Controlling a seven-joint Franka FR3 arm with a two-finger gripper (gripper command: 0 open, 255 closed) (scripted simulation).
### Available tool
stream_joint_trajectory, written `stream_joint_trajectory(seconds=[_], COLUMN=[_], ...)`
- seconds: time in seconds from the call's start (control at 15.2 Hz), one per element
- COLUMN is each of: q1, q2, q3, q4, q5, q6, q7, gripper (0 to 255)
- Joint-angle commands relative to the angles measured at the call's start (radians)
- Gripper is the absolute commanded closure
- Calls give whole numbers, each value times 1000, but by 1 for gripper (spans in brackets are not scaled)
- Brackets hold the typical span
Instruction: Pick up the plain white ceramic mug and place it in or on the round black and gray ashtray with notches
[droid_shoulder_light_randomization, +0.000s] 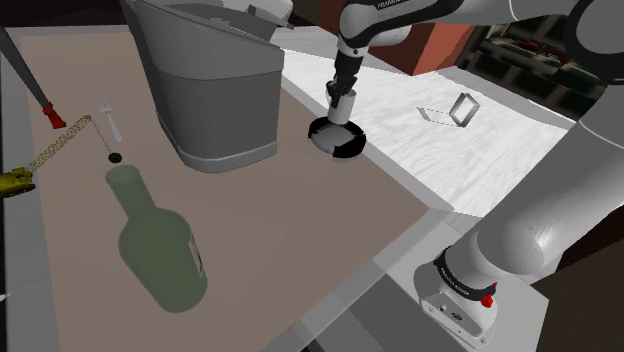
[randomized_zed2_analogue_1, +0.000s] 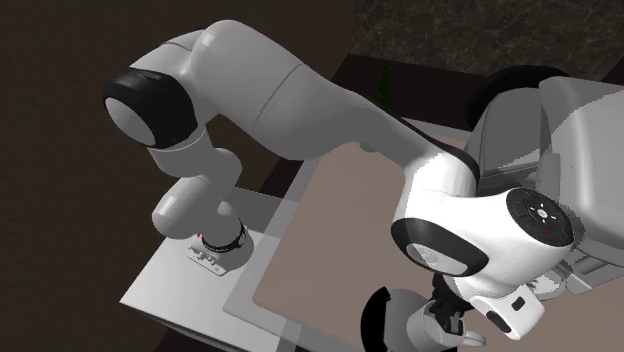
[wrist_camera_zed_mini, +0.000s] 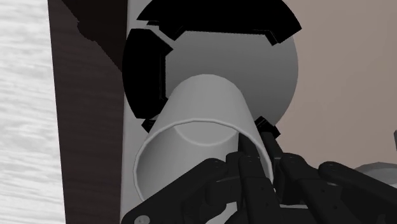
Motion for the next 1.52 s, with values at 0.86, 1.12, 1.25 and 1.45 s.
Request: stream_joint_trajectory(seconds=[0.86,1.12,1.25,1.45], q1=[0,0,0,0], q2=[25,10,-16,-25], q3=[0,0,0,0], q4=[-31,-15,23,38], q5=[2,1,-1,-2], q6=[56,25,-38,-63], q7=[-1,-1,1,1], gripper=[0,0,0,0])
